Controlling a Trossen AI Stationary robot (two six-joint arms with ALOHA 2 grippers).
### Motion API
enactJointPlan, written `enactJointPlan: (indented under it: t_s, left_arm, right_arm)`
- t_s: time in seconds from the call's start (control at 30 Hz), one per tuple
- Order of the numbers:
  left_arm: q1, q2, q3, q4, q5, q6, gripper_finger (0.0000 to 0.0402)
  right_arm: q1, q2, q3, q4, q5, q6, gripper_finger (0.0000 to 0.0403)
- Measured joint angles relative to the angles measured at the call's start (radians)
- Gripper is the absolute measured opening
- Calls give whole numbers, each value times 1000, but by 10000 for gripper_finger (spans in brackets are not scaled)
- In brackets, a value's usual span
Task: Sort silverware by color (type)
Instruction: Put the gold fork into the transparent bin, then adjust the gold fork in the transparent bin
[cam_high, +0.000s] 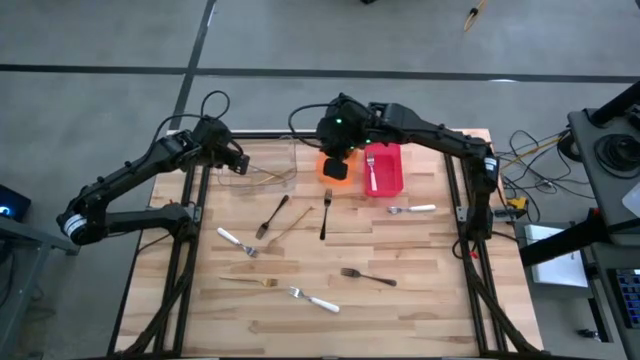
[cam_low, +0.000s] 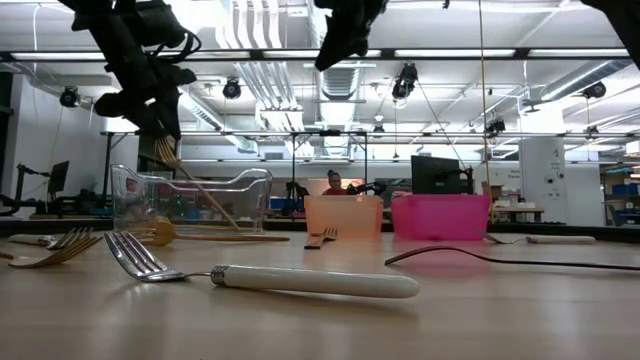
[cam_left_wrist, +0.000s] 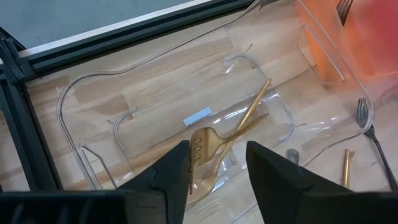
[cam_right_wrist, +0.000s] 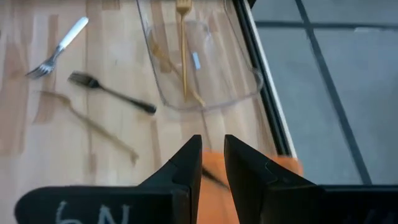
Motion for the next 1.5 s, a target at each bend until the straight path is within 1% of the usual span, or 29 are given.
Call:
enactJointPlan:
  t_s: [0.17, 0.37, 0.5, 0.67, 0.87, 1.03, 1.1, 1.17, 1.37, 1.4, 1.5]
  left_arm:
    - [0, -1, 0, -19, 0, 17, 154]
    - [0, -7, 11, -27, 0, 32, 165]
    - [0, -9, 83, -68, 0, 69, 167]
    - [0, -9, 202, -117, 0, 112, 167]
    - [0, -9, 345, -141, 1, 198, 167]
    - [0, -8, 396, -142, 5, 246, 167]
    - [0, -7, 395, -140, 10, 260, 167]
    - [0, -6, 376, -127, 46, 287, 167]
    - [-1, 11, 301, -53, 225, 365, 166]
    - [-1, 18, 291, -48, 240, 379, 166]
    - [-5, 50, 281, -47, 245, 432, 166]
  right_arm:
    - [1, -33, -16, -68, 0, 30, 59]
    - [1, -69, -78, -114, 0, 73, 61]
    - [1, -97, -147, -114, 0, 97, 61]
    - [1, -150, -262, -83, 0, 125, 59]
    - [1, -259, -475, 76, 0, 166, 61]
    - [1, -374, -682, 255, 0, 208, 59]
    - [1, -419, -762, 338, 0, 225, 60]
    - [1, -463, -840, 426, 0, 229, 61]
    - [1, -566, -1028, 676, 0, 232, 61]
    - [1, -578, -1052, 711, 0, 231, 61]
    - [1, -609, -1117, 812, -1, 226, 59]
